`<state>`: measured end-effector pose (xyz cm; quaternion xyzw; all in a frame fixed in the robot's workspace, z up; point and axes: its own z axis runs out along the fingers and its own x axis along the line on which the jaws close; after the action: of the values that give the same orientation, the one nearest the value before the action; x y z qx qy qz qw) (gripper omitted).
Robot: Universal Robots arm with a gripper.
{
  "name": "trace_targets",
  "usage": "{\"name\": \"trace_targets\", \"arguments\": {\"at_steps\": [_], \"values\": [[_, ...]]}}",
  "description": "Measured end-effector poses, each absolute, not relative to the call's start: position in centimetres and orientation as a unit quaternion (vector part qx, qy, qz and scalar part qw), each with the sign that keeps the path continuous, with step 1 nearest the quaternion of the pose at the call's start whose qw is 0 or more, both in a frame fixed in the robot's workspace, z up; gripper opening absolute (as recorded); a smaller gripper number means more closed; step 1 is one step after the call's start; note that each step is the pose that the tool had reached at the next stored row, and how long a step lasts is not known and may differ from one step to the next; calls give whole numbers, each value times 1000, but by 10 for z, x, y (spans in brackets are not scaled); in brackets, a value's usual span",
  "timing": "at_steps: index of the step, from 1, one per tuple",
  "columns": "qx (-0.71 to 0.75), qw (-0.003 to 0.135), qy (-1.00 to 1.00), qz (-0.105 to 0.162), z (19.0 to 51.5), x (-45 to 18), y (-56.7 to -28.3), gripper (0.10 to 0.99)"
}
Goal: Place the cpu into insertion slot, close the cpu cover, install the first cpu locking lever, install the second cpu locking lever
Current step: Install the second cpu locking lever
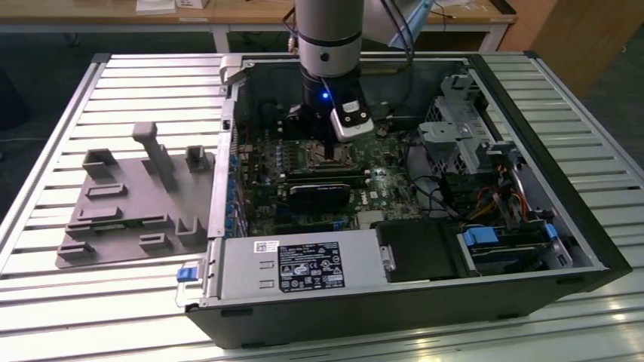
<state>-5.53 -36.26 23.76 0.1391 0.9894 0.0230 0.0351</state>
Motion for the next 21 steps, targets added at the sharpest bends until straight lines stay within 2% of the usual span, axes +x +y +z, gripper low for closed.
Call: {"name": "trace_targets", "arguments": {"at_steps": [16,21], "values": [[139,31,988,53,227,-63,-381,102],[139,28,987,70,224,-65,-383,102]]}}
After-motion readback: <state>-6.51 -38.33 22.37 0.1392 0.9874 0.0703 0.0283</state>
